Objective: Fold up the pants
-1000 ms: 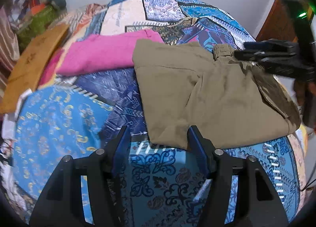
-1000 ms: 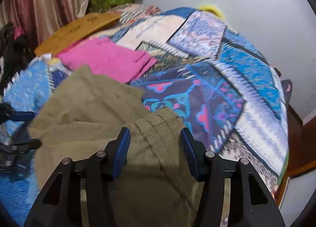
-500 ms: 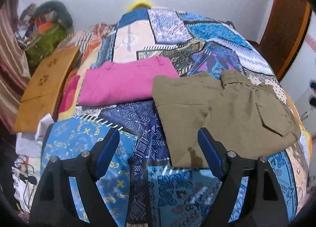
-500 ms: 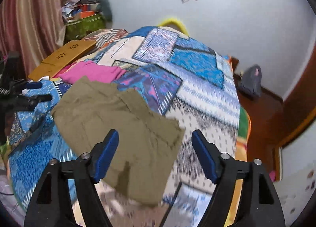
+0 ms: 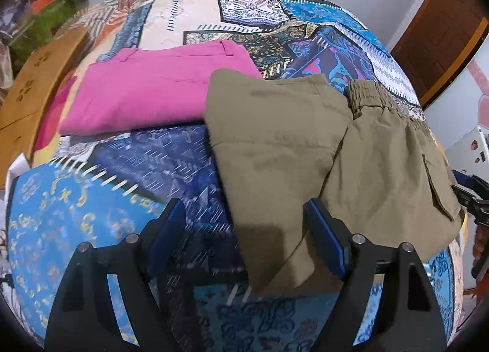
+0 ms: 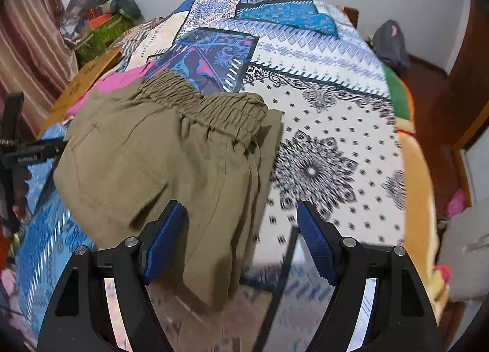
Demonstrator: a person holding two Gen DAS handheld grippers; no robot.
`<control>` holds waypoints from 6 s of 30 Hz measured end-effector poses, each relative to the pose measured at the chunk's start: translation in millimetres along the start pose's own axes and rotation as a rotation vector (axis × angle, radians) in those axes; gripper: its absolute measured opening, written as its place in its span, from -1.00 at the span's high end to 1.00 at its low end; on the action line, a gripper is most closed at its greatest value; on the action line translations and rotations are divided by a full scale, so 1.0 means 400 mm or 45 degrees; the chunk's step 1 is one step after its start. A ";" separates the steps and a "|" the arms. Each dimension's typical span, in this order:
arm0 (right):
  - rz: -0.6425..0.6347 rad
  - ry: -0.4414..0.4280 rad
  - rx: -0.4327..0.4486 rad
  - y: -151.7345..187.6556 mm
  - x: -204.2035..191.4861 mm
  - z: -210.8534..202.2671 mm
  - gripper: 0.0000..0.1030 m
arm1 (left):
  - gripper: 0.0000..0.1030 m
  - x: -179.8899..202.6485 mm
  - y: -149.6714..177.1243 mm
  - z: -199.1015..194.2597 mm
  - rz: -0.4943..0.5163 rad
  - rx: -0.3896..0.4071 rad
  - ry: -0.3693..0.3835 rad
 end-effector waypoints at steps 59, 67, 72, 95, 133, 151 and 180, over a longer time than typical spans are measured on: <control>0.154 -0.364 -0.124 -0.007 0.037 0.078 -0.03 | 0.60 0.072 -0.010 -0.001 0.079 -0.038 0.073; 0.069 -0.302 -0.011 -0.043 0.008 0.024 0.74 | 0.96 0.114 -0.028 -0.052 0.155 0.053 -0.033; -0.033 -0.252 0.082 -0.077 -0.032 -0.043 0.78 | 0.96 0.133 -0.056 -0.133 0.198 0.154 -0.062; -0.249 -0.281 0.374 -0.410 -0.297 -0.068 0.80 | 0.96 -0.067 -0.285 -0.336 0.131 0.454 -0.238; -0.340 -0.034 0.093 -0.408 -0.434 0.270 0.54 | 0.16 -0.561 -0.173 -0.039 -0.230 0.032 -0.422; -0.406 -0.330 0.664 -0.236 -0.539 -0.451 0.54 | 0.16 -0.051 -0.052 -0.732 0.010 0.721 -0.373; -0.414 -0.350 1.131 0.059 -0.602 -0.720 -0.97 | -1.00 0.222 0.291 -1.072 0.056 1.154 -0.335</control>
Point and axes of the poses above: each gripper's, at about its wrist camera, not at the fingertips, and z roughly the way its jaws point, x to its right, y to its underside, the point moved 4 cm from there along z, roughly the way its jaws point, and after that the axes turned 6 degrees about z, right-handed, at the moved point
